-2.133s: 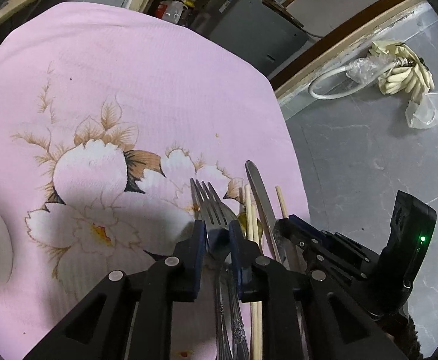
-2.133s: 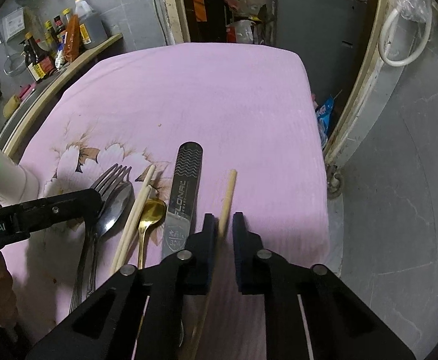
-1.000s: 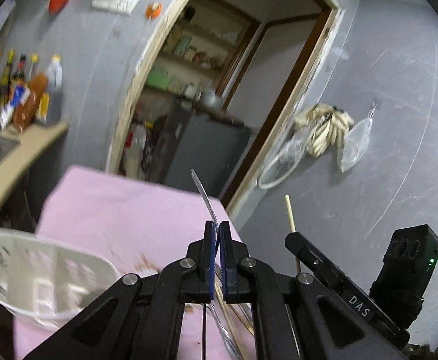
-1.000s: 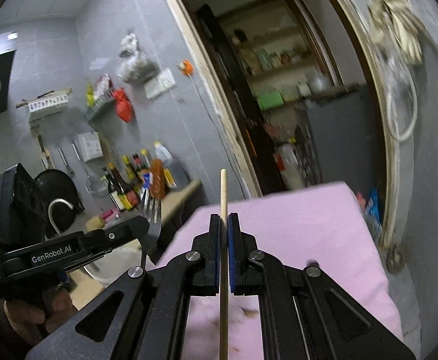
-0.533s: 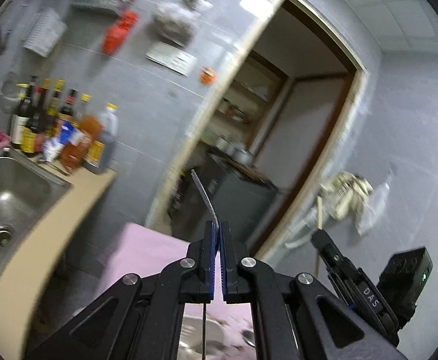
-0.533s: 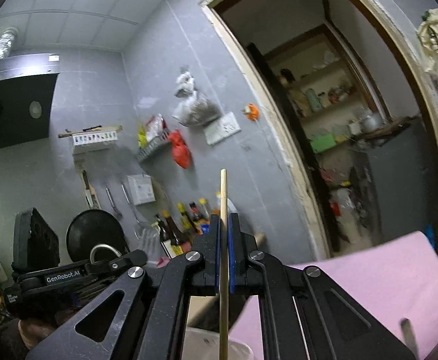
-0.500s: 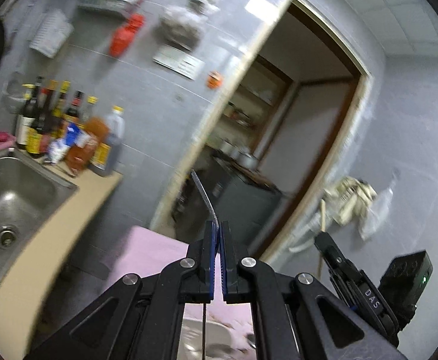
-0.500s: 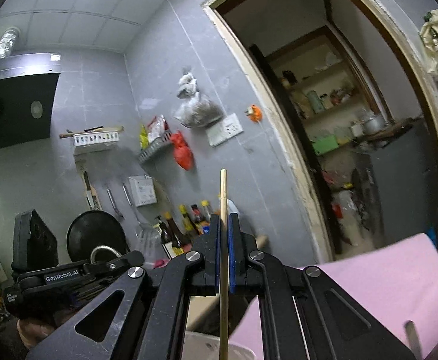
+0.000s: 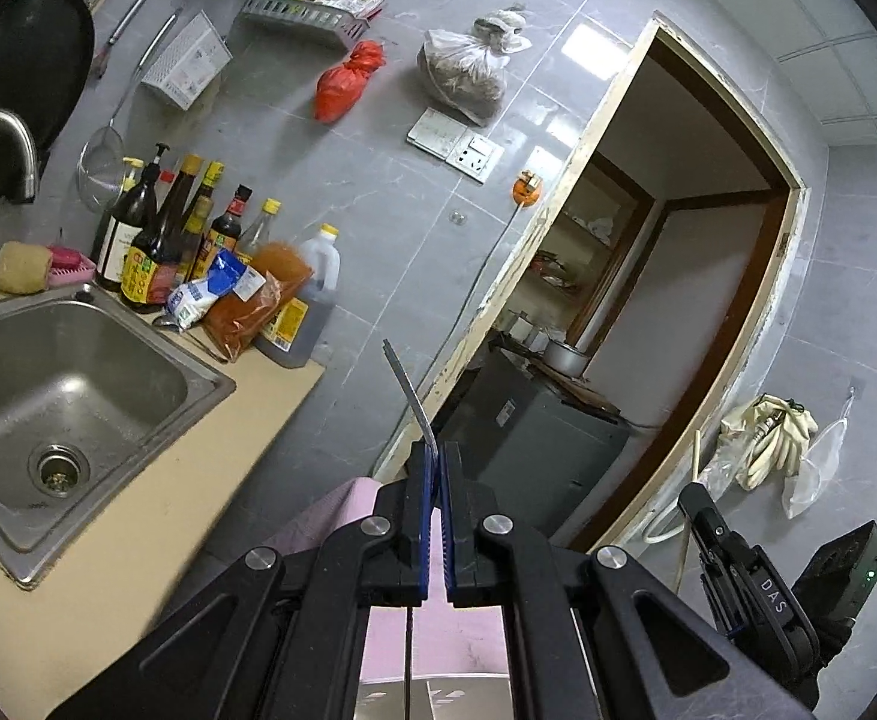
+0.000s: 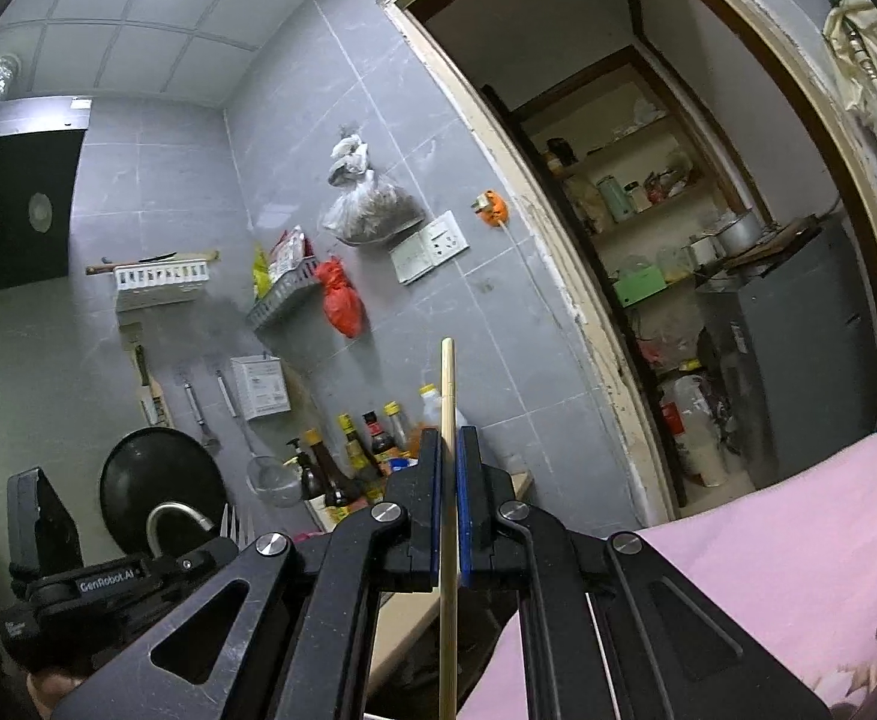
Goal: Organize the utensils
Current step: 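Lift both utensils over the white caddy and open both tools to drop them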
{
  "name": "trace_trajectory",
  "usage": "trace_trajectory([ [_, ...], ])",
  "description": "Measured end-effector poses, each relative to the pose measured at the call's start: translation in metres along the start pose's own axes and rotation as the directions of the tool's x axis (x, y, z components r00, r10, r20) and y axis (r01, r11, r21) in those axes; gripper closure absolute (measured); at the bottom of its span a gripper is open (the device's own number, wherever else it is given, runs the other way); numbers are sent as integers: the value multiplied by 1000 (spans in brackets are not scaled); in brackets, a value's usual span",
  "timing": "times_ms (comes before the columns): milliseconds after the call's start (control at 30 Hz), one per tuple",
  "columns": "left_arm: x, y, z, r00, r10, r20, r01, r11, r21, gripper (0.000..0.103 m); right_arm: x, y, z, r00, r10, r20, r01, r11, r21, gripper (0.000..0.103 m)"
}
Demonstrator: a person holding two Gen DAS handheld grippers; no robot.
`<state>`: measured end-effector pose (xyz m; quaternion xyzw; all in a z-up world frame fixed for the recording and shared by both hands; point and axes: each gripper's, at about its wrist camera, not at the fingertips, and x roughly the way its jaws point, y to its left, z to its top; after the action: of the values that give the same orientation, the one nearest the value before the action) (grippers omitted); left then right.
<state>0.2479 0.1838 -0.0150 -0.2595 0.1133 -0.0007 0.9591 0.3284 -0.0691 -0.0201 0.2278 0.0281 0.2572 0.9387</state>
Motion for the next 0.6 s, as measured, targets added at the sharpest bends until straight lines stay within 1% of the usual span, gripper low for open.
trace_trajectory([
  [67, 4, 0, -6, 1000, 4, -1, -4, 1000, 13, 100, 1, 0, -6, 999, -28, 26, 28, 1000, -1, 99],
  [200, 6, -3, -15, 1000, 3, 2, -3, 999, 35, 100, 0, -2, -14, 997, -50, 57, 50, 999, -10, 99],
  [400, 5, -11, -27, 1000, 14, 26, -16, 996, 83, 100, 1, -3, -22, 995, -65, 73, 67, 997, -25, 99],
  [600, 7, -15, -35, 1000, 9, 21, -12, 993, 118, 100, -1, -2, -22, 992, -89, 87, 95, 993, -70, 99],
])
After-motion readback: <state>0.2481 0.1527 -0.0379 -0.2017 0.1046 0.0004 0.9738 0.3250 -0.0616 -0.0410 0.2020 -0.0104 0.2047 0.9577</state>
